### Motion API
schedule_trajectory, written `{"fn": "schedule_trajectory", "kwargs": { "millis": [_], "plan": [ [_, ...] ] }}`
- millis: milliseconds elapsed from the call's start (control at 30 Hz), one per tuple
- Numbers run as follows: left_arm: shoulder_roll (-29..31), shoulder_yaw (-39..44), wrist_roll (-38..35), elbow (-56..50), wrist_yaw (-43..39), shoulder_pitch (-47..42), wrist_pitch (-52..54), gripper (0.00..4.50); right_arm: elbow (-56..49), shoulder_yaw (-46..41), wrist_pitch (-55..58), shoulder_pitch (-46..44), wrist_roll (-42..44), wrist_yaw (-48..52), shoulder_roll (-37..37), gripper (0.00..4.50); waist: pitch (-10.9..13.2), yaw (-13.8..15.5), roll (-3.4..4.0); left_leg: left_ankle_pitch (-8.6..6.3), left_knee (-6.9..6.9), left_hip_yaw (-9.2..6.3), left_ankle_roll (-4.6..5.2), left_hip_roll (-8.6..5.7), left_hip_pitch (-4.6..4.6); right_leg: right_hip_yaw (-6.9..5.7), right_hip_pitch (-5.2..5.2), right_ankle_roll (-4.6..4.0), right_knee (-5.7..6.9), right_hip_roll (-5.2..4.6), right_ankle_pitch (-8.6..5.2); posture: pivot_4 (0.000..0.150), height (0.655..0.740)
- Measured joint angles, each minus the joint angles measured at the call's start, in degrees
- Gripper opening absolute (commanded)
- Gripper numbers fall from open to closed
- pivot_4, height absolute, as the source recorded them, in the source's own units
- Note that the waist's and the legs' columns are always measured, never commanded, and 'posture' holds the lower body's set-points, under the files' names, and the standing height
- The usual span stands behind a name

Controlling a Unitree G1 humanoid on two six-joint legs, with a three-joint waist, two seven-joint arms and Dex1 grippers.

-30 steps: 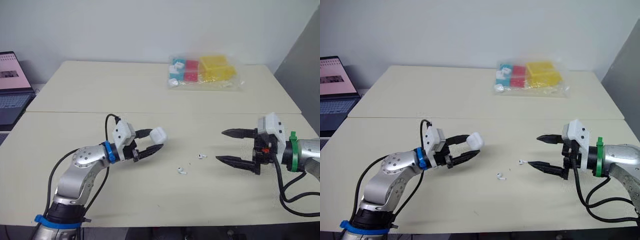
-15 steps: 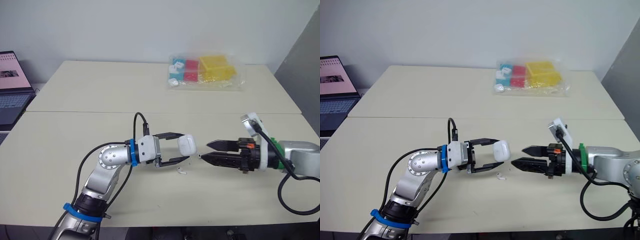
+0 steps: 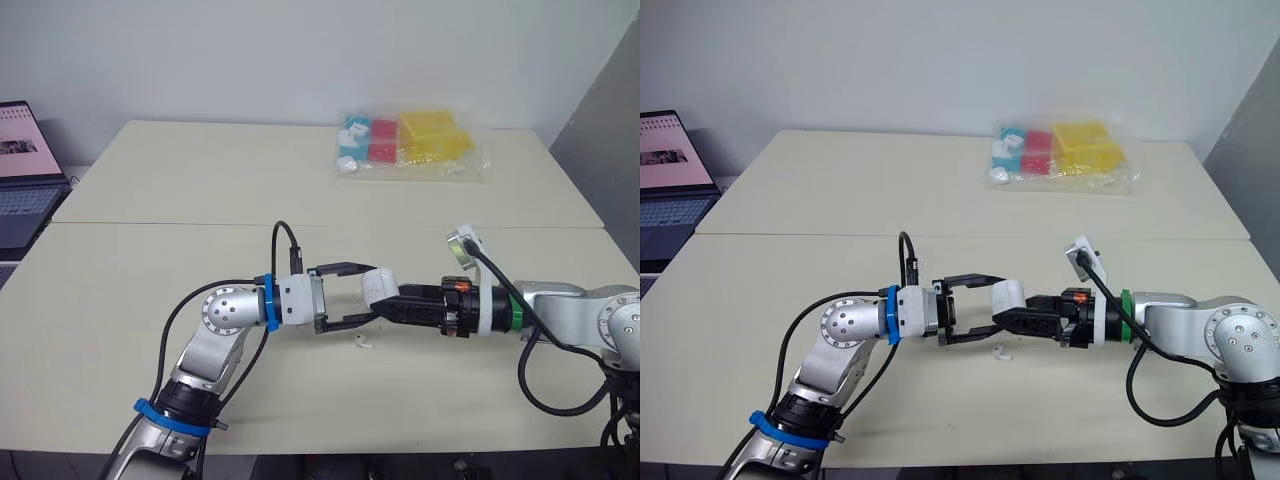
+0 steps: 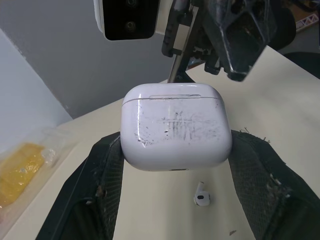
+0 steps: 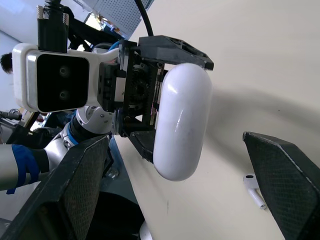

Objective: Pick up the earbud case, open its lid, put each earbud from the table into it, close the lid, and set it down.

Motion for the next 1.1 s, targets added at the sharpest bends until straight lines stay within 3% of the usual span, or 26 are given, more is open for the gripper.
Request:
{"fn": "schedule_trajectory", "kwargs": {
  "millis": [33,133,400,433,700,767,900,1100],
  "plan": [
    [0.0,0.0,0.1,0.0,0.0,-0.1,-0.1,2.73,0.2,0.2,0.0,-0.1,0.0,0.0,0.1,4.50,0.0,0.0,0.00,0.00,0.00,0.00,0.00,0.00,0.00,0.00,0.00,0.00,0.00,0.00,0.00,0.150,0.7400],
    [0.0,0.0,0.2,0.0,0.0,-0.1,-0.3,2.73,0.8,0.7,0.0,-0.8,-0.1,0.0,0.1,3.86,0.0,0.0,0.00,0.00,0.00,0.00,0.00,0.00,0.00,0.00,0.00,0.00,0.00,0.00,0.00,0.150,0.7400],
    [0.0,-0.3,0.6,0.0,0.4,0.0,-0.5,2.73,1.8,0.9,0.1,-1.2,-0.1,0.7,0.6,0.93,0.0,0.0,0.00,0.00,-0.01,-0.01,0.00,0.02,-0.01,-0.01,-0.01,0.00,-0.01,0.00,0.00,0.150,0.7400],
    [0.0,-0.3,0.8,-0.1,0.5,0.0,-0.7,2.73,2.0,0.9,0.2,-1.2,-0.1,0.7,0.6,0.78,0.0,0.0,0.00,0.00,-0.01,0.00,0.00,0.02,-0.01,-0.01,-0.02,0.00,-0.01,0.00,0.00,0.150,0.7400],
    [-0.2,-0.5,0.6,-0.4,0.9,-0.1,0.9,2.73,2.4,1.0,0.1,-1.2,-0.2,0.9,0.6,0.79,0.0,0.0,0.00,0.00,-0.01,-0.01,0.00,0.02,-0.02,-0.01,-0.03,0.00,-0.02,0.00,0.00,0.150,0.7400],
    [-0.3,-0.4,0.0,-1.0,1.1,-0.3,3.8,3.47,3.0,0.9,0.1,-1.5,-0.3,1.0,0.6,0.79,0.0,0.0,0.00,0.00,0.00,-0.01,0.00,0.02,-0.03,-0.01,-0.03,0.00,-0.02,0.00,0.00,0.150,0.7400],
    [1.8,-0.6,-2.4,-1.4,0.3,-3.0,13.6,4.50,2.8,1.5,1.6,-2.9,-2.8,2.6,0.0,0.79,0.0,0.0,0.01,0.00,-0.01,-0.02,0.00,0.03,-0.04,-0.02,-0.08,0.00,0.01,0.06,0.00,0.150,0.7400],
    [8.3,-0.1,-6.3,-2.7,0.0,-6.8,36.3,4.50,1.4,2.4,4.7,-6.9,-14.0,10.4,-4.5,0.79,0.0,-0.2,0.02,0.00,0.00,-0.08,0.01,0.07,-0.40,-0.04,-0.39,0.00,0.01,0.15,0.00,0.150,0.7400]
  ]
}}
